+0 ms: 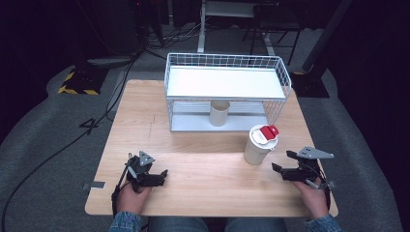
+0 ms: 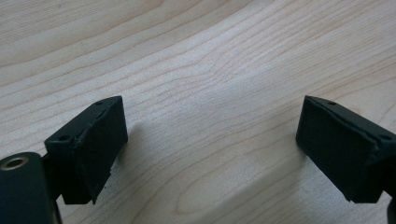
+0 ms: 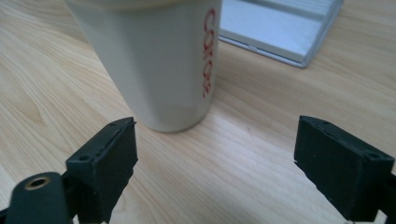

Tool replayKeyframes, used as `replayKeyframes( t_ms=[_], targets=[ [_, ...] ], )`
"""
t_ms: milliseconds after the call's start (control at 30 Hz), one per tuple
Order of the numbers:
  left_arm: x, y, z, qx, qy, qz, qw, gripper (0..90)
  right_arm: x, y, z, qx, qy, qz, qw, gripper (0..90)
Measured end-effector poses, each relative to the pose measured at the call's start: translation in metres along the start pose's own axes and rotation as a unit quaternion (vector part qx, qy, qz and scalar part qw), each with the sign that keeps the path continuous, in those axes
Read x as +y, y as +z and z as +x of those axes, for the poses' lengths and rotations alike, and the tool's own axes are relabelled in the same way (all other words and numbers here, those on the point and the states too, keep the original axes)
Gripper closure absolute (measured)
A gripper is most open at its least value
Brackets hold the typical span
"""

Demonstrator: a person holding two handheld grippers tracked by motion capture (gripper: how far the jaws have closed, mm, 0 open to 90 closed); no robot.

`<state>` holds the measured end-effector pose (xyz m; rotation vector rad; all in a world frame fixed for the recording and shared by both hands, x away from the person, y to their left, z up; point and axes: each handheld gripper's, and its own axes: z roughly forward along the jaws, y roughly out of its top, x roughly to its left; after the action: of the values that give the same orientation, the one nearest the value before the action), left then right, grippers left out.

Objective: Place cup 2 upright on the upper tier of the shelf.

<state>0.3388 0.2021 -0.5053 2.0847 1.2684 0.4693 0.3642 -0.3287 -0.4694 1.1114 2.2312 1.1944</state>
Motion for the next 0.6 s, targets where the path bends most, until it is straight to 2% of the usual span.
replayKeyframes(
  t_ms=[100, 267, 367, 500, 567, 600],
  targets=[
    [0.000, 0.000, 0.000, -0.002, 0.000, 0.000, 1.0000, 9.6, 0.007, 0.004, 0.004, 0.010, -0.011, -0.016, 0.9998, 11.2],
    [0.000, 0.000, 0.000, -0.002, 0.000, 0.000, 1.0000, 9.6, 0.015, 0.017, 0.009, 0.022, -0.022, -0.016, 0.9994, 0.0],
    [0.000, 0.000, 0.000, -0.002, -0.001, 0.000, 1.0000, 9.6, 0.018, 0.023, 0.012, 0.022, -0.034, -0.023, 0.9989, 0.0],
    [0.000, 0.000, 0.000, -0.001, -0.001, 0.000, 1.0000, 9.5, 0.022, 0.028, 0.014, 0.016, -0.029, -0.051, 0.9981, 0.0],
    [0.000, 0.000, 0.000, -0.001, -0.001, 0.000, 1.0000, 9.5, 0.023, 0.032, 0.014, 0.015, -0.030, -0.056, 0.9979, 0.0],
    [0.000, 0.000, 0.000, -0.001, -0.001, 0.000, 1.0000, 9.5, 0.024, 0.037, 0.015, 0.023, -0.031, -0.055, 0.9978, 0.0]
  ],
)
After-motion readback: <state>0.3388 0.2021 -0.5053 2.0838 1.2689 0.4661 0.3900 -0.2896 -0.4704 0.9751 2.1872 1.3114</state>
